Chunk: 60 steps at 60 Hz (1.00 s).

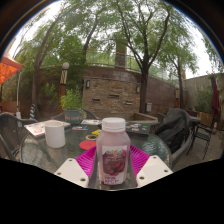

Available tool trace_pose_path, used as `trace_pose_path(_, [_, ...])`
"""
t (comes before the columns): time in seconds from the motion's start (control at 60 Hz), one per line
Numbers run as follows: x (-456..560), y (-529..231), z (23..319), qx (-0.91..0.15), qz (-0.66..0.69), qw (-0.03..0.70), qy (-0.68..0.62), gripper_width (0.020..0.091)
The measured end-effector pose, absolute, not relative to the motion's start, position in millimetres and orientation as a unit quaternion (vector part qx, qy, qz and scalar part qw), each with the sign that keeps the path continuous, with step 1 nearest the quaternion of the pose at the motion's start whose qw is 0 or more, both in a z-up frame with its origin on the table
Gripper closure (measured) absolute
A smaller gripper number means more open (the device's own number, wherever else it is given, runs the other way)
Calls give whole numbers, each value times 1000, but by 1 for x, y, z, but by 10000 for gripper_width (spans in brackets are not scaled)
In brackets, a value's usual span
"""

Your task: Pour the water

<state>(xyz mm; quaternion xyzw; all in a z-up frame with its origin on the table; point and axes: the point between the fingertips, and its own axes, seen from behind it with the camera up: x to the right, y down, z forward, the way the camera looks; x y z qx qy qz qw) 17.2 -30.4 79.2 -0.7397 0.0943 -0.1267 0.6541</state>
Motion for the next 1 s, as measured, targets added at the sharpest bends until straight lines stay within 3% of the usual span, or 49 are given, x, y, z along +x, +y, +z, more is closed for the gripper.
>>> trace_pose_path(0.083, [11, -30, 83, -740, -143, 653, 77, 669])
trace_pose_path(0.217, [5, -21, 88, -749, -180, 637, 27, 673])
trace_pose_path(0.35, [13, 18, 145, -719, -304, 622, -63, 672])
trace_pose_path(0.417, [7, 43, 184, -683, -386, 601, -149, 672])
trace_pose_path(0.5, [-23, 83, 209, -610, -500, 547, -280, 672])
trace_pose_path(0.633, [-78, 140, 200, -457, -614, 415, -491, 673])
trace_pose_path(0.783, [-112, 174, 172, -321, -664, 298, -607, 673])
trace_pose_path(1.0, [-137, 185, 175, -224, -685, 245, -649, 674])
